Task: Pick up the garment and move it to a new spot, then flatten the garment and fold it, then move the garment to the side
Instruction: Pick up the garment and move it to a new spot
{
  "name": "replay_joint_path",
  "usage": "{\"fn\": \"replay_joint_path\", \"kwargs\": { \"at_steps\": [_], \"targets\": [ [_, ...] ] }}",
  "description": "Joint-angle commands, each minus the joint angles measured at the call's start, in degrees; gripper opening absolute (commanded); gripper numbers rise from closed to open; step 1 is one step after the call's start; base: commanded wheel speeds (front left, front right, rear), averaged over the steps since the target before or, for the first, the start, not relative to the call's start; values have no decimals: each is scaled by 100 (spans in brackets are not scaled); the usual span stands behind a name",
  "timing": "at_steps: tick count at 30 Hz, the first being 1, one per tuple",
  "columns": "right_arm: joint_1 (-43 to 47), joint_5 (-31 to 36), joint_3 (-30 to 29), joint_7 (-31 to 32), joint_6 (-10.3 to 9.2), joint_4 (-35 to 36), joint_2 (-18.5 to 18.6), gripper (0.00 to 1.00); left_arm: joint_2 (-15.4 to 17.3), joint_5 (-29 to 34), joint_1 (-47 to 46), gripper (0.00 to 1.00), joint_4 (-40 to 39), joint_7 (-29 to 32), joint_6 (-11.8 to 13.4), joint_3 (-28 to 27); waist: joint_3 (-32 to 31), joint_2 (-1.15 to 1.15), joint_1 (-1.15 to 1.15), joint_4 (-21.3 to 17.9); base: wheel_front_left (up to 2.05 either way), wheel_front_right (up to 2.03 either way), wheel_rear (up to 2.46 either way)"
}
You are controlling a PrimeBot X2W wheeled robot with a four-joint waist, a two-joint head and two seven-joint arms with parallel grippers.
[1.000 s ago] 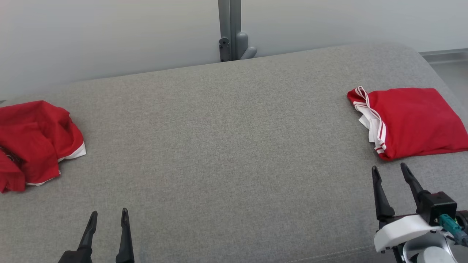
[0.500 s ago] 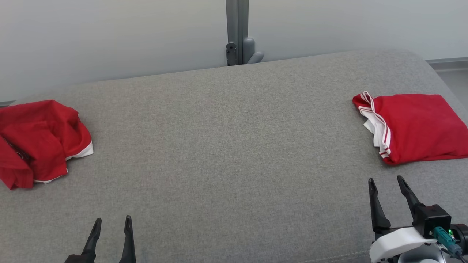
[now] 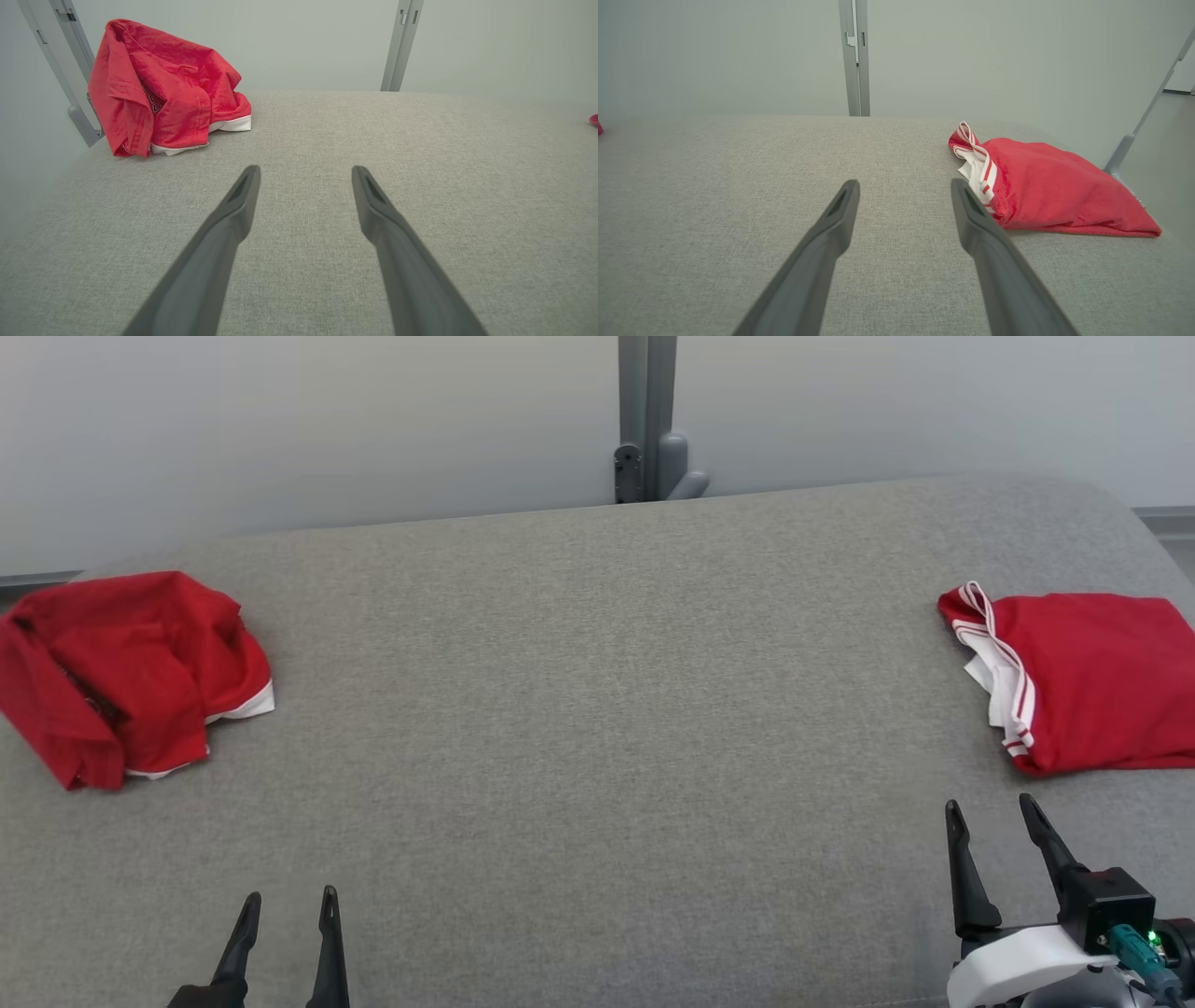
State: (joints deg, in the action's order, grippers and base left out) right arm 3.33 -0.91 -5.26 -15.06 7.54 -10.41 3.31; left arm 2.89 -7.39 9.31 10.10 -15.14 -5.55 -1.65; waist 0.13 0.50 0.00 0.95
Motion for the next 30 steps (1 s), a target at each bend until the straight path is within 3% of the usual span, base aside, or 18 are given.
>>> {"fn": "replay_joint_path", "kwargs": {
  "at_steps": [1,10,15,23,30],
  "targets": [
    [65,-18,46,-14,-11,25,-7,100,4,36,-41,100,-11,3,14,-27,-17,-50,0,267,0,0,0],
    [-123,-66,465,-15,-11,-32,-23,100,5,34,101,100,-16,3,33,-101,-70,-50,0,1350,0,0,0],
    [-170,-98,617,-15,-11,-80,-30,100,5,-66,155,100,-62,3,87,-133,-75,-50,0,1657,0,0,0],
    [-368,-70,705,-15,-11,-39,-24,100,5,-199,-145,100,-151,3,88,-136,309,-50,0,1579,0,0,0],
    [-873,23,564,-15,-11,196,194,100,5,-324,-1275,100,-154,3,5,-270,1455,-50,0,1268,0,0,0]
  ]
}}
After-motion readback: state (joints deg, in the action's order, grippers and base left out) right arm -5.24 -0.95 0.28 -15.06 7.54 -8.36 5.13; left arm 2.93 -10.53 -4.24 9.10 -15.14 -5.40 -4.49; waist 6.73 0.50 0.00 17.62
